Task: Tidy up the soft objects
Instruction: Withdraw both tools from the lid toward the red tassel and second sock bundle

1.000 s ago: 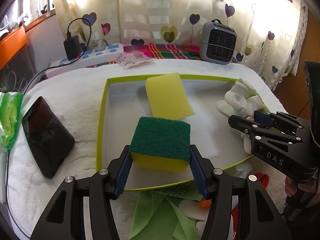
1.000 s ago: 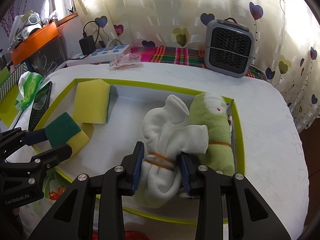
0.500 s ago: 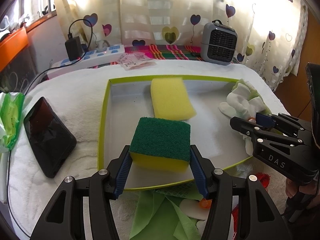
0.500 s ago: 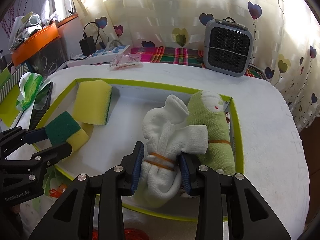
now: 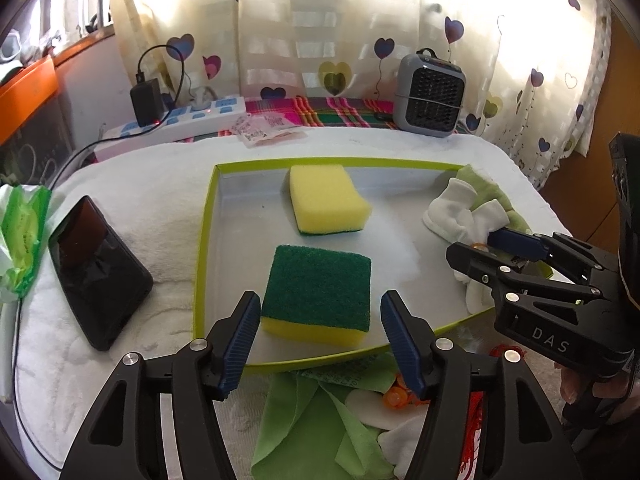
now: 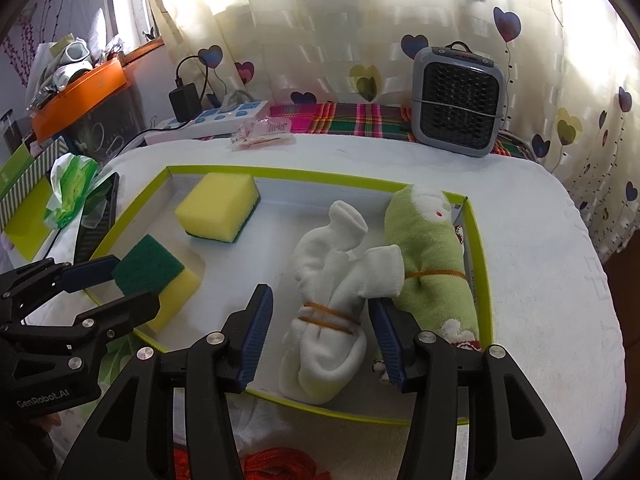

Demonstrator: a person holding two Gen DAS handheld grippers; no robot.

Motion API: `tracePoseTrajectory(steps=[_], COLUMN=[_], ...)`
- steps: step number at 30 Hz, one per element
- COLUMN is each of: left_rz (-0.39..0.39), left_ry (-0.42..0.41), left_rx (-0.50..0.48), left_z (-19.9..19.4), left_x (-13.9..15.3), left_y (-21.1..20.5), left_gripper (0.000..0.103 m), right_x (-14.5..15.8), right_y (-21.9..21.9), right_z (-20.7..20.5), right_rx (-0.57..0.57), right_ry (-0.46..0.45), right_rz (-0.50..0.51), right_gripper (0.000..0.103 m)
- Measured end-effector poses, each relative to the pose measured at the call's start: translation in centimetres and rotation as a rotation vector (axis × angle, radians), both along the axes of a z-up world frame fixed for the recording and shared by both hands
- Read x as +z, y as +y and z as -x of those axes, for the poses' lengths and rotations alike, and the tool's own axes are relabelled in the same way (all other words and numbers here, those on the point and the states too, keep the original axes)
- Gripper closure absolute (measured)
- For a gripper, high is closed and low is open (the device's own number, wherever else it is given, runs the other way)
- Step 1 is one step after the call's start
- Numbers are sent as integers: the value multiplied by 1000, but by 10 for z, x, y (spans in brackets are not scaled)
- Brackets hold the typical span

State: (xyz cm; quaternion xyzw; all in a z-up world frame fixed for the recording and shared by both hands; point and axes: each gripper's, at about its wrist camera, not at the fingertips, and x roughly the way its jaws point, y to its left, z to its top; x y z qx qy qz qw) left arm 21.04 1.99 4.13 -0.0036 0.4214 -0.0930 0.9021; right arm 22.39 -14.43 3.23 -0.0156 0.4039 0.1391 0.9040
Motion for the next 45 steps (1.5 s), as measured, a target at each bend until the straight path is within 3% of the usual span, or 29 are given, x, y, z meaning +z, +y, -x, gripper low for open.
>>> tracePoseTrajectory(steps=[17, 26, 33, 39, 45], left_rz=[23, 85, 126, 170, 179], left_ry=[-41, -51, -56, -28, -12], left_rx=[25, 45, 55, 50, 44], left_z=[32, 56, 73, 83, 90], left_x=[19, 24, 20, 10, 3], left_y=[12, 31, 41, 47, 50], left_gripper=[40, 40, 40, 40, 40], right_x=[19, 22, 12, 3, -3], right_y=[0, -7, -22, -36, -19], right_z=[35, 63, 86, 102, 101], right_rx=[-4, -29, -121, -202, -177], right_ry=[-48, -56, -14, 24, 65], right_rz=[-24, -69, -113, -222, -259], right_gripper=[48, 48, 48, 48, 48])
